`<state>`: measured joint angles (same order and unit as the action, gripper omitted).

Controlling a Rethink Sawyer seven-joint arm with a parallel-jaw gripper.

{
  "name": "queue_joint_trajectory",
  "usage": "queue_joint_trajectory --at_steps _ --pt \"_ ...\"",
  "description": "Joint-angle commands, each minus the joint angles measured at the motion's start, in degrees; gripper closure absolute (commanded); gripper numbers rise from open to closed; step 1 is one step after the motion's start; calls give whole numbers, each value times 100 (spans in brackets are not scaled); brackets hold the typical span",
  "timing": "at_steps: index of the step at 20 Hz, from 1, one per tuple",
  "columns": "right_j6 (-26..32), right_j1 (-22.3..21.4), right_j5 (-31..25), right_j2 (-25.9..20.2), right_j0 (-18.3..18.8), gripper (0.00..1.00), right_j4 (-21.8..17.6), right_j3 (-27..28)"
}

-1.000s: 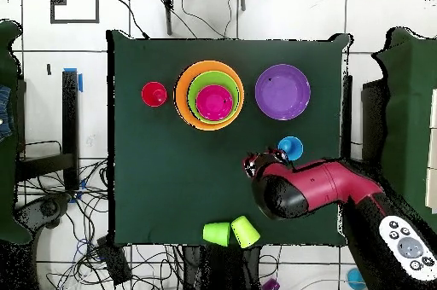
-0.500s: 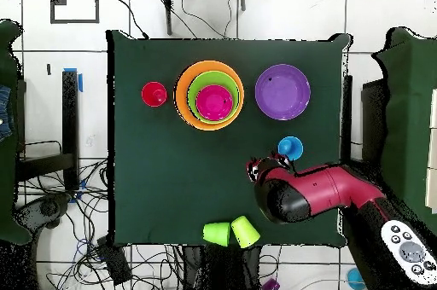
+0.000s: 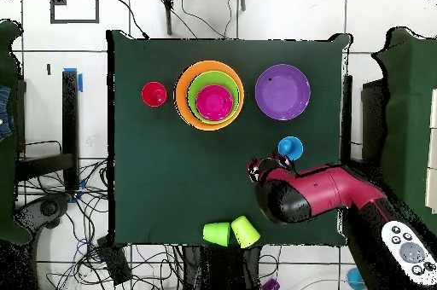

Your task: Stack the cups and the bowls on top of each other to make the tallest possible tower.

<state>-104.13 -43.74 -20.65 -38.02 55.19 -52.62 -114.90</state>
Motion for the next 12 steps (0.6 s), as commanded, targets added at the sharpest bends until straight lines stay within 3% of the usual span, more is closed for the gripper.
queue_joint_trajectory --at_steps 1,12 --pt "16 258 208 287 -259 0 -432 31" --pt "500 616 225 80 -103 0 -668 424"
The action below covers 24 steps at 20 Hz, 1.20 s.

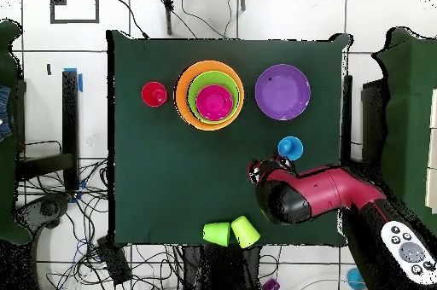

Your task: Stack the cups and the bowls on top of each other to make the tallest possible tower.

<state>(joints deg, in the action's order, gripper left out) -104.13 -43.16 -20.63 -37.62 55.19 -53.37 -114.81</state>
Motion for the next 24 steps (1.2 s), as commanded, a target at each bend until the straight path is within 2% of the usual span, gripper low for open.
queue_joint_trajectory --at_steps 1,6,7,13,19,24 --pt "694 622 140 -69 -28 0 -596 512" --pt "1456 1054 -135 -483 249 0 -620 978" --pt "1706 1252 -255 -595 357 0 -581 1163" --pt "2436 1866 -529 -875 606 0 -654 1810" --pt "3460 2201 -814 -1221 901 0 -631 2106" --pt "3719 2342 -872 -1309 1003 0 -486 2203"
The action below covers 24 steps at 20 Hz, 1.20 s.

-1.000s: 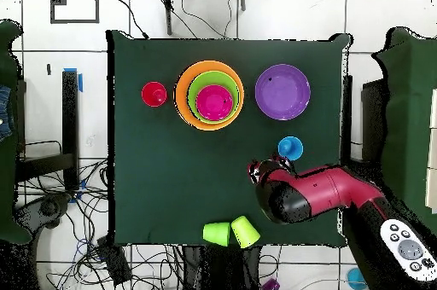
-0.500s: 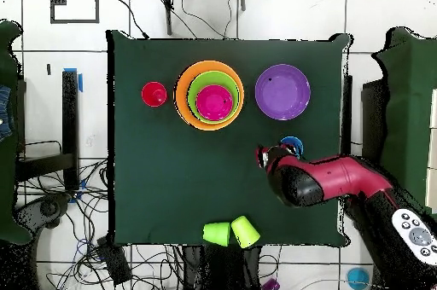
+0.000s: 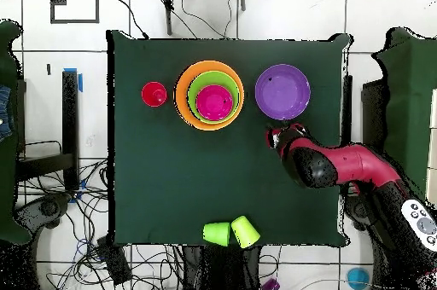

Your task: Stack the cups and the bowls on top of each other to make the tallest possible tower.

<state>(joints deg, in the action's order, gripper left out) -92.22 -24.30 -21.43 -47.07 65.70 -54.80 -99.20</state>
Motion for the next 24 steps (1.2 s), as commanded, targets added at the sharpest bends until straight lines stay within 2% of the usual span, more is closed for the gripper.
queue_joint_trajectory --at_steps 1,6,11,19,24 --pt "2579 502 -797 -381 -30 0 -302 675" --pt "2668 726 -708 -309 -59 0 -243 760" --pt "2047 1034 -826 44 -229 0 74 939" --pt "1650 1490 -817 496 -573 0 8 1420" --pt "1378 1508 -822 712 -777 0 88 1580"
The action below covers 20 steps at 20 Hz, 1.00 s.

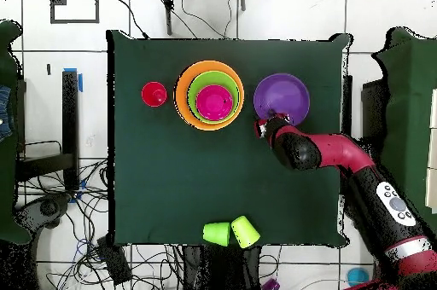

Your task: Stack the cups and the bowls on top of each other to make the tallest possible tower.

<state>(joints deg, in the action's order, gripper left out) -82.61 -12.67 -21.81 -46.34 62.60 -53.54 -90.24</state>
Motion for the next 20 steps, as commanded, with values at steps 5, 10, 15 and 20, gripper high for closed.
queue_joint_trajectory --at_steps 5,10,15,20 --pt "528 273 -608 729 -590 0 -201 764" --pt "341 211 -783 890 -729 0 -64 827" --pt "133 208 -807 988 -763 100 126 843" --pt "128 204 -789 1090 -797 100 294 834"
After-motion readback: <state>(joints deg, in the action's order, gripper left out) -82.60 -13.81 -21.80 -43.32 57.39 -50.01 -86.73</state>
